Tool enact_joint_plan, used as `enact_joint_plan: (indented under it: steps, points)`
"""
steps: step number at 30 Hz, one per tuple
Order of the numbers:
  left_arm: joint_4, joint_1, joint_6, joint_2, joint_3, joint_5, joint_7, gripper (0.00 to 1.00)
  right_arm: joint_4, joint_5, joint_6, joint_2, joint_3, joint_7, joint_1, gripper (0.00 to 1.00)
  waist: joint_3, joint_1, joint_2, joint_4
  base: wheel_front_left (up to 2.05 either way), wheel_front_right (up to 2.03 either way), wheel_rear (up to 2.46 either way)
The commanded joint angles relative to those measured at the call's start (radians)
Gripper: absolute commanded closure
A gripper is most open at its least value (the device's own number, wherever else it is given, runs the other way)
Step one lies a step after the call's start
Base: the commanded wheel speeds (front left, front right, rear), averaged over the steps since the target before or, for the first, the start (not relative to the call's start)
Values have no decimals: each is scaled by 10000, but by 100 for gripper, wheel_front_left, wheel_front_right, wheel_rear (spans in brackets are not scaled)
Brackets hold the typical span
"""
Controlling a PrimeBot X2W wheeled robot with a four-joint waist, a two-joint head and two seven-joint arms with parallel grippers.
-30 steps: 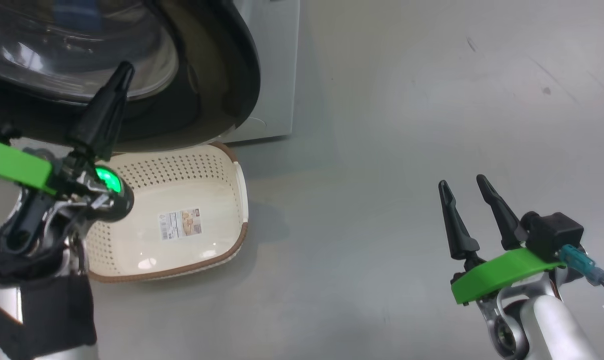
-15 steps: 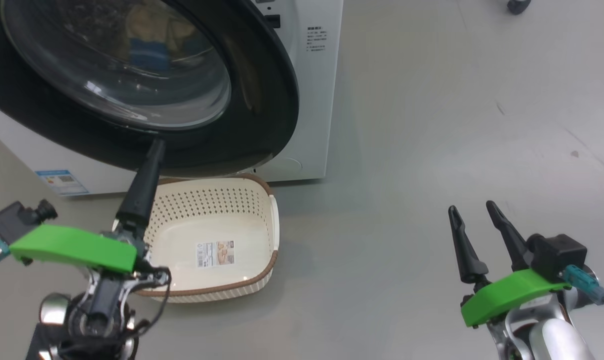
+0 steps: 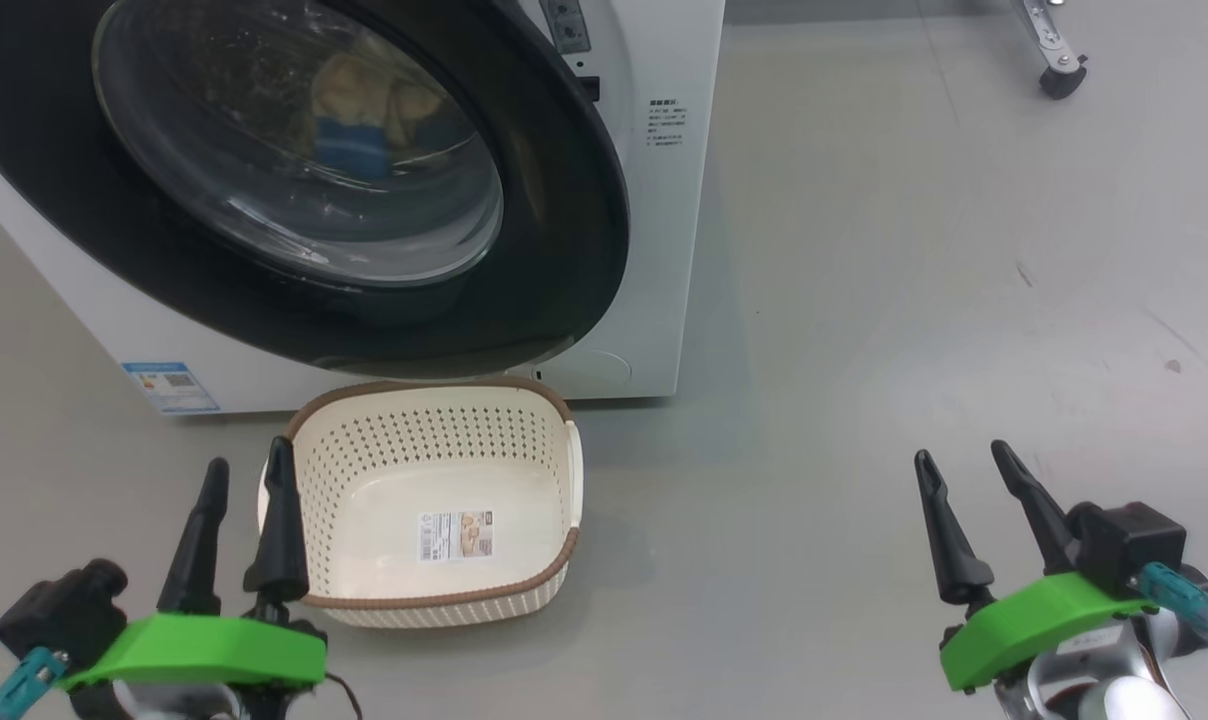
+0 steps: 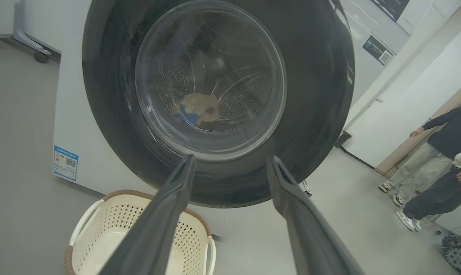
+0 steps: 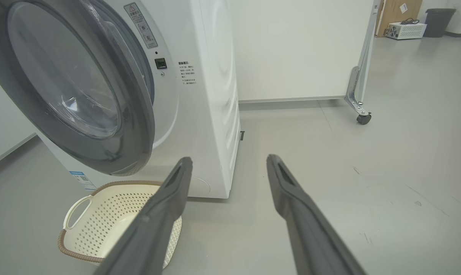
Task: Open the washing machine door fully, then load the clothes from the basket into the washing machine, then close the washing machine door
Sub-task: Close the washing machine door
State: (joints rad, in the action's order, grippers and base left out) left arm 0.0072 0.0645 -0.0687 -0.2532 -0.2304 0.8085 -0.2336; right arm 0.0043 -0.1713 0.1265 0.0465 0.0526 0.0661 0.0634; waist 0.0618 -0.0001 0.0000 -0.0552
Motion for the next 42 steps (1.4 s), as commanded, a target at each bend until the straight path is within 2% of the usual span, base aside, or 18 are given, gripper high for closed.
enact_joint_plan:
  steps: [1,7,18,22,42]
  points:
    - [-264,384,149,-64,454,-381,-158,0,-436,92,42,37,133,-21,-225,0,-5,1,0,34,0,0,0]
    - [-149,175,828,47,592,-2176,-270,0,-561,175,42,37,114,-130,-106,0,-30,1,0,93,0,0,0]
    - [-348,-411,1519,132,336,-4561,-279,0,-654,228,42,37,126,-210,102,0,43,1,0,57,0,0,0]
    - [-404,-509,1638,224,280,-4775,-280,0,-682,215,42,37,121,-217,127,0,92,1,0,63,0,0,0]
    - [-236,-672,1532,516,484,-4667,-281,0,-672,177,42,37,218,-286,165,0,24,1,0,41,0,0,0]
